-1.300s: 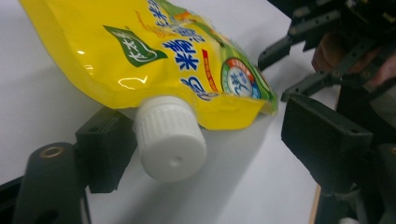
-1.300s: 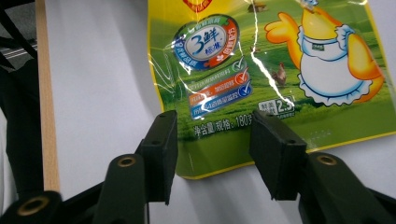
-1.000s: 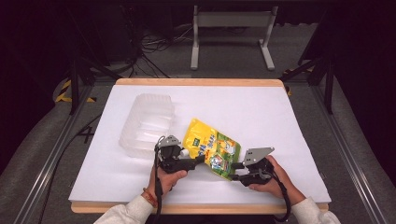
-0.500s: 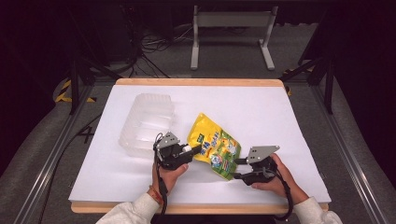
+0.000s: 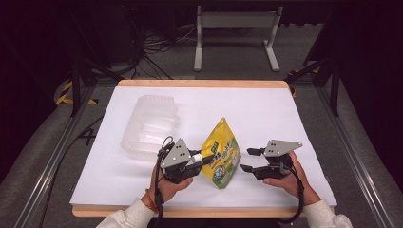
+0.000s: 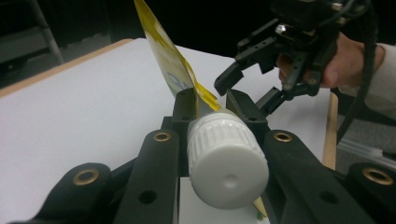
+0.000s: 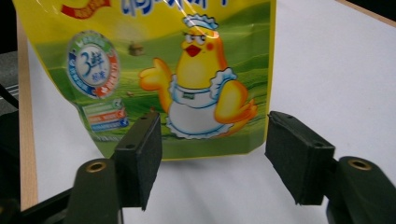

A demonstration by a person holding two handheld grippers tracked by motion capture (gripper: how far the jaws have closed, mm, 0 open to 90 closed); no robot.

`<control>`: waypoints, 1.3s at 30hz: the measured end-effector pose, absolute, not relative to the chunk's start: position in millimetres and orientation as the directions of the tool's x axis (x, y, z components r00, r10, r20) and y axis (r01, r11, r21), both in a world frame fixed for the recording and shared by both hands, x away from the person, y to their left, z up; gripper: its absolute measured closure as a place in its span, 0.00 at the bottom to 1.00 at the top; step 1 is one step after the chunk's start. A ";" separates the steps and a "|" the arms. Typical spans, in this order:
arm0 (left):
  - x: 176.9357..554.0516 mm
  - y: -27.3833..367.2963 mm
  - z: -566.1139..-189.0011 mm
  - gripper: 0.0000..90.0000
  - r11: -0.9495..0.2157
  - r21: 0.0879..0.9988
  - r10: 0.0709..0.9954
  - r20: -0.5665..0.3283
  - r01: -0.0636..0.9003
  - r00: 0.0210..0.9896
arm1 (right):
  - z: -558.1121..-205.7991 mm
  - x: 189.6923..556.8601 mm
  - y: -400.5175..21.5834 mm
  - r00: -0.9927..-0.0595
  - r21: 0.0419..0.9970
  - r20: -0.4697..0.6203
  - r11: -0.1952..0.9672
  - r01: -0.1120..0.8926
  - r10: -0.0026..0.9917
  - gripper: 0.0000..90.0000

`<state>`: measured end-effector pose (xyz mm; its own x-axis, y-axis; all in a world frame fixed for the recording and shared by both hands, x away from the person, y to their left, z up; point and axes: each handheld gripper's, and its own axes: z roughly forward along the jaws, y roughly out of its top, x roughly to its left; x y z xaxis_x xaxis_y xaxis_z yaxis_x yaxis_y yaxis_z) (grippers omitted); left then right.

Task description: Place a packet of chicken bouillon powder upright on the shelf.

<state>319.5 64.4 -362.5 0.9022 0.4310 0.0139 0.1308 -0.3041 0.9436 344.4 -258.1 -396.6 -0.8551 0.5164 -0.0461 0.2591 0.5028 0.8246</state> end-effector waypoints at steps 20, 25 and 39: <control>311.7 90.5 -340.3 0.83 -0.392 0.920 0.324 0.169 -0.031 0.931 | -391.8 365.9 -209.1 -0.935 0.871 0.003 0.458 0.177 0.355 0.39; 315.2 106.2 -336.1 0.83 -0.369 0.929 0.353 0.164 -0.024 0.921 | -393.7 365.1 -204.3 -0.943 0.873 0.005 0.458 0.166 0.333 0.57; 326.2 130.4 -328.2 0.83 -0.360 0.933 0.499 0.189 0.003 0.846 | -384.1 351.9 -187.7 -0.942 0.888 -0.077 0.452 0.084 0.327 0.99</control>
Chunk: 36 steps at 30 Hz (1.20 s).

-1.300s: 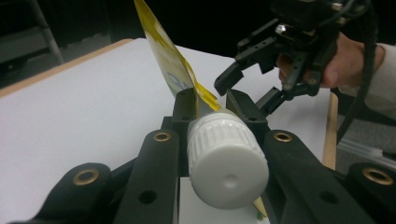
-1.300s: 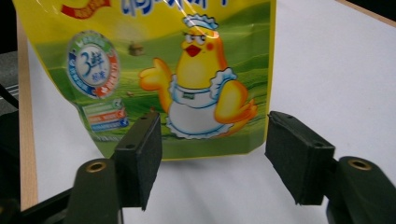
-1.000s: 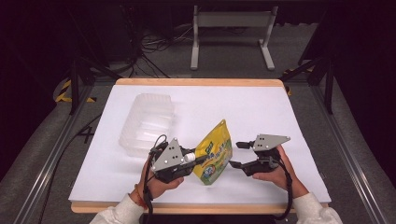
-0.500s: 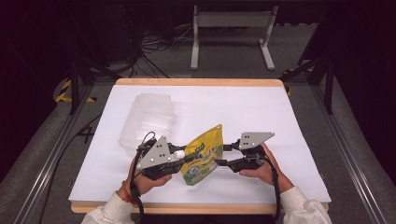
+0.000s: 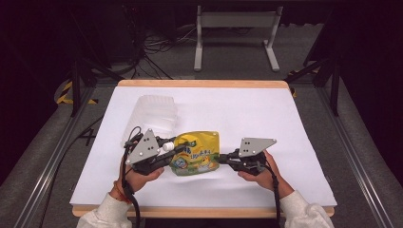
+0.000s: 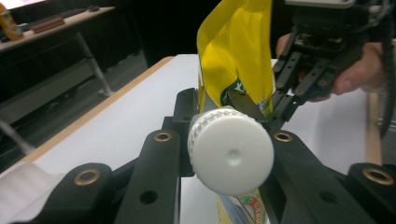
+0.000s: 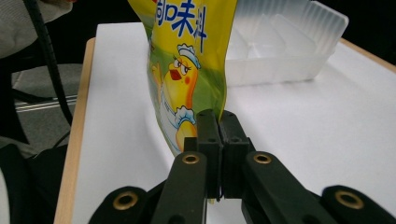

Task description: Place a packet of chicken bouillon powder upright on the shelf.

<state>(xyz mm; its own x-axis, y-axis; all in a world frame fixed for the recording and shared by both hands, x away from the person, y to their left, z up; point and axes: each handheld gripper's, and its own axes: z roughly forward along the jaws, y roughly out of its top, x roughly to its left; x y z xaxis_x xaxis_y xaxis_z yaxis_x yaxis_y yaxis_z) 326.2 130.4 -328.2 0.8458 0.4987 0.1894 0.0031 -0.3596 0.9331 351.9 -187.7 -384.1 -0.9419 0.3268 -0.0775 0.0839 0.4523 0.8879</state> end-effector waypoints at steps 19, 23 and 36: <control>336.4 150.1 -297.5 0.83 -0.312 0.949 0.617 0.245 -0.053 0.748 | -350.2 358.3 -152.4 -0.883 0.906 -0.175 0.423 0.028 0.435 0.99; 343.0 155.0 -289.6 0.83 -0.304 0.950 0.635 0.255 -0.068 0.729 | -344.7 364.5 -140.6 -0.869 0.911 -0.185 0.411 0.023 0.459 0.99; 387.0 182.8 -277.9 0.83 -0.275 0.959 0.700 0.249 -0.069 0.669 | -336.3 398.3 -99.3 -0.817 0.933 -0.188 0.359 0.025 0.546 1.00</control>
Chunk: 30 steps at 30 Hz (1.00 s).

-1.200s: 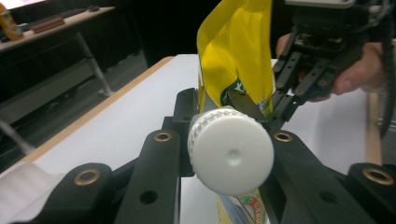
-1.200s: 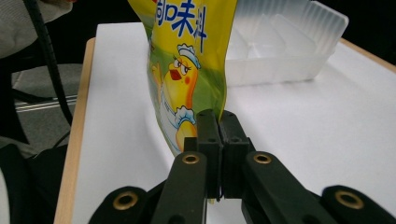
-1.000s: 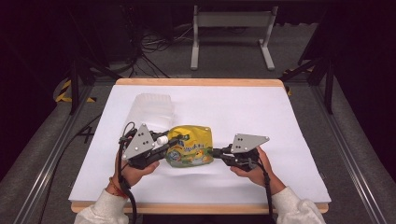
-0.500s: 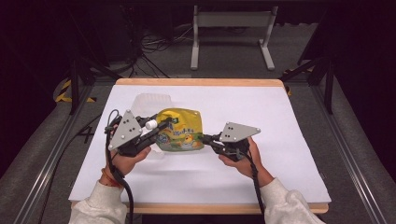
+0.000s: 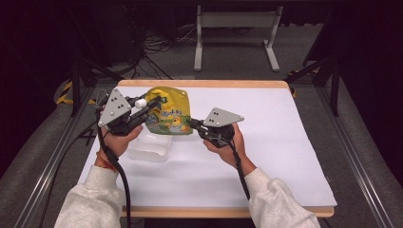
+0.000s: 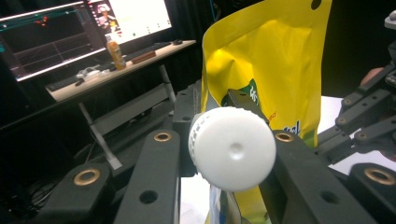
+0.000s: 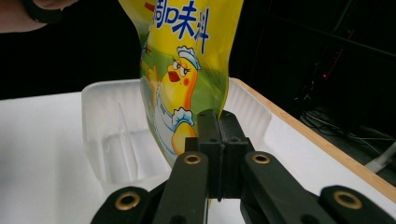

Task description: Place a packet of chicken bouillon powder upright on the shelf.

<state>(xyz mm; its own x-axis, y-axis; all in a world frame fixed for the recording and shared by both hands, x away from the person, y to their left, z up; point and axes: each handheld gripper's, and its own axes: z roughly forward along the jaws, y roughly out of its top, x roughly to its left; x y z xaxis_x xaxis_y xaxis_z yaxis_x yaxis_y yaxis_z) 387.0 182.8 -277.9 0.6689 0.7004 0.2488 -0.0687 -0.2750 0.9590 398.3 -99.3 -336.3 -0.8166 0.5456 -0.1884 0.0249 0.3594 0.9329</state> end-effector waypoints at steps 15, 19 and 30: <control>420.2 240.0 -305.6 0.82 -0.216 0.976 0.730 0.168 -0.009 0.663 | -355.7 426.2 -37.1 -0.798 0.920 -0.208 0.389 0.036 0.566 1.00; 426.6 247.3 -309.7 0.82 -0.205 0.979 0.739 0.154 0.001 0.656 | -362.2 432.3 -25.5 -0.790 0.921 -0.203 0.387 0.046 0.578 1.00; 440.1 247.6 -318.0 0.82 -0.211 0.977 0.730 0.136 0.031 0.670 | -375.5 443.8 -19.8 -0.770 0.928 -0.164 0.360 0.091 0.617 1.00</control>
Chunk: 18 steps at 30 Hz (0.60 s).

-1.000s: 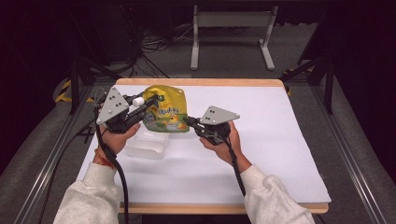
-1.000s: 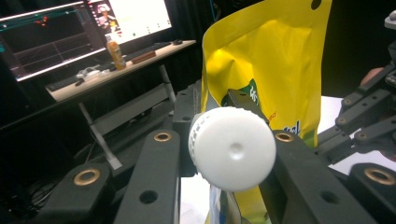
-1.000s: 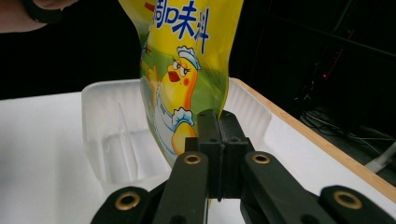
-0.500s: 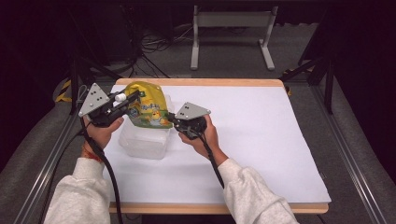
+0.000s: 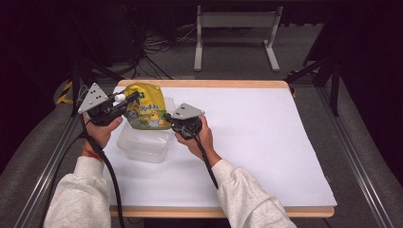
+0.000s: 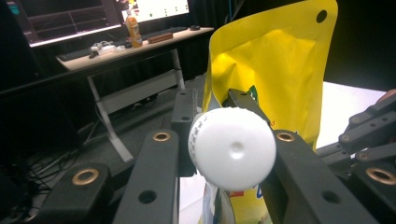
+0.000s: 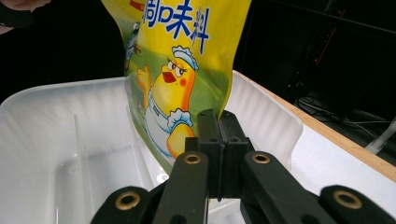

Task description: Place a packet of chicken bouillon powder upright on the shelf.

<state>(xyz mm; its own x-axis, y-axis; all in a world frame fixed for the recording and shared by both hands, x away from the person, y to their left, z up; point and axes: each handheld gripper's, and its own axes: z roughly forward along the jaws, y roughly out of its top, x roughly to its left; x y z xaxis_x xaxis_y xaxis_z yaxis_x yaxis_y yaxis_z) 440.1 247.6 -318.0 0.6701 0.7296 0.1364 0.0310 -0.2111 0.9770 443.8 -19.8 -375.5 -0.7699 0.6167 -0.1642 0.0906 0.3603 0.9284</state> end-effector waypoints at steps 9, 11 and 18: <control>442.4 241.9 -319.6 0.80 -0.243 0.969 0.713 0.152 0.038 0.685 | -388.5 440.5 -23.9 -0.766 0.942 -0.118 0.316 0.116 0.632 1.00; 441.3 245.1 -322.8 0.80 -0.240 0.970 0.709 0.153 0.031 0.688 | -389.0 439.6 -24.0 -0.771 0.942 -0.121 0.318 0.110 0.625 1.00; 438.5 262.0 -333.8 0.81 -0.216 0.973 0.716 0.099 0.084 0.691 | -388.5 436.5 -16.7 -0.780 0.932 -0.147 0.349 0.097 0.609 1.00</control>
